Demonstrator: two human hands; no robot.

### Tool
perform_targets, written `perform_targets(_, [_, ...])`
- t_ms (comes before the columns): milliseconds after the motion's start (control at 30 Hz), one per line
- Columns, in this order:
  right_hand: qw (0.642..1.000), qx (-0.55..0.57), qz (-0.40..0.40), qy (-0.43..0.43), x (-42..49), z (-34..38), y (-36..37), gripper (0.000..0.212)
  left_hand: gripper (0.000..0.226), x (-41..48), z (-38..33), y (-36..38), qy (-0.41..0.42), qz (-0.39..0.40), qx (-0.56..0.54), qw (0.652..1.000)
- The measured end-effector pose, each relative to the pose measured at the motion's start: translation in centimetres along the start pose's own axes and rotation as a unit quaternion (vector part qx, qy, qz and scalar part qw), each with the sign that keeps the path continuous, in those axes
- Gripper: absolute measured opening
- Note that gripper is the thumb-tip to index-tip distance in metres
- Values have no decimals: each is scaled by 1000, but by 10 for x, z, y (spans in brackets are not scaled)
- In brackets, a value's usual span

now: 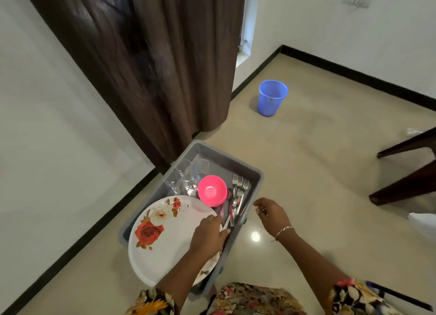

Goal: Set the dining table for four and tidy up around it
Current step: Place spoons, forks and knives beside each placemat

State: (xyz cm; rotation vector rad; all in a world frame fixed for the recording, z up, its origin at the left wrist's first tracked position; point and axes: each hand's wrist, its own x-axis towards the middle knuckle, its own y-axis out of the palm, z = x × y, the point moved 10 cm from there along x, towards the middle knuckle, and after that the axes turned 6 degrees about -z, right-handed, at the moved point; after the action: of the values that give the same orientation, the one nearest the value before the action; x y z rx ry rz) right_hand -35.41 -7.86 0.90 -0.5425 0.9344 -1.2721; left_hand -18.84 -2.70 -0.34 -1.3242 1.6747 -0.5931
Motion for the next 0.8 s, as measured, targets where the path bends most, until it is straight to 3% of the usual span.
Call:
perform_targets(233, [992, 67, 26, 99, 68, -20, 31, 22, 28, 66, 13, 19, -27, 22, -40, 999])
perform_targets(467, [984, 57, 88, 141, 142, -51, 76, 29, 24, 155, -4, 75, -60, 34, -96, 993])
perform_targets(567, [982, 56, 107, 144, 163, -63, 86, 32, 27, 191, -4, 97, -101, 21, -118, 988])
perform_targets(667, [983, 43, 120, 132, 176, -73, 94, 32, 30, 220, 5, 123, -135, 19, -73, 988])
perform_targets(733, [983, 32, 136, 122, 180, -77, 100, 33, 32, 230, 16, 135, -183, 9, -42, 982])
perform_targets(800, [983, 40, 139, 115, 184, -80, 103, 34, 32, 232, 29, 149, -261, 6, -93, 961])
